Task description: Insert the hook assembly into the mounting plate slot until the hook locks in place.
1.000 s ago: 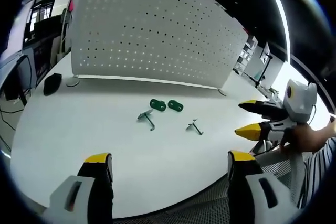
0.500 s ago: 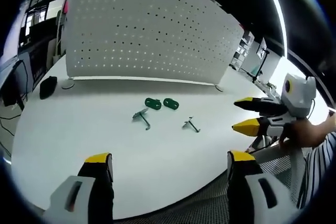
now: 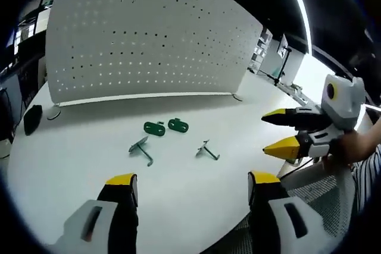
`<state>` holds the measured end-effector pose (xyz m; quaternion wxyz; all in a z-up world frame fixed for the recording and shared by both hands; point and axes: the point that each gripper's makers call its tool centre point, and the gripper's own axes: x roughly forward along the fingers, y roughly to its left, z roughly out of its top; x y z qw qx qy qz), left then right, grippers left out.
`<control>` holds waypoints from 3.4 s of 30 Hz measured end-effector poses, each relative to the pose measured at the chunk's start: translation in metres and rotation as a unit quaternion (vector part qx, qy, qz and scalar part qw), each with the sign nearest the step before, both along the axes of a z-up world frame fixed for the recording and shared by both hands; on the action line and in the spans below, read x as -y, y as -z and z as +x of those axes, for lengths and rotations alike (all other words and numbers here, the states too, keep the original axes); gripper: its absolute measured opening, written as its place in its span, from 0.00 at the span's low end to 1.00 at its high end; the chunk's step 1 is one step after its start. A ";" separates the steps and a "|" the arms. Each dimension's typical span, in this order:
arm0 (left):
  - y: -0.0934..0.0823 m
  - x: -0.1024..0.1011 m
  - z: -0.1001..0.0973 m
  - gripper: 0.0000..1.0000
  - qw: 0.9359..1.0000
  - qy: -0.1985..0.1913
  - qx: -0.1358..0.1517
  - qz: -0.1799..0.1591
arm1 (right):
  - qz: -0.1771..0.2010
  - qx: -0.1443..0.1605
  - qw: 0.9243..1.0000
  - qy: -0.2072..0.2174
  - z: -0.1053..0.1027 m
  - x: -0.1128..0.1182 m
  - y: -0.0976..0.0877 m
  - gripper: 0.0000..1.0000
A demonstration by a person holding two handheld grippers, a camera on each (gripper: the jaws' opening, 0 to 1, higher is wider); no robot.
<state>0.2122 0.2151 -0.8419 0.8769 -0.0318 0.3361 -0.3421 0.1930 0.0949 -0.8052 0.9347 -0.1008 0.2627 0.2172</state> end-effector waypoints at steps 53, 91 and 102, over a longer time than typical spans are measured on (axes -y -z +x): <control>0.052 0.084 0.041 0.24 0.993 0.109 -0.028 0.036 | -0.006 -0.009 1.000 0.026 0.002 0.011 0.004 0.44; 0.061 0.085 0.048 0.04 0.990 0.132 -0.014 0.051 | -0.006 -0.014 0.999 0.029 0.003 0.012 0.007 0.43; 0.059 0.082 0.047 0.03 0.990 0.130 -0.015 0.052 | -0.008 -0.013 0.999 0.029 0.003 0.012 0.007 0.43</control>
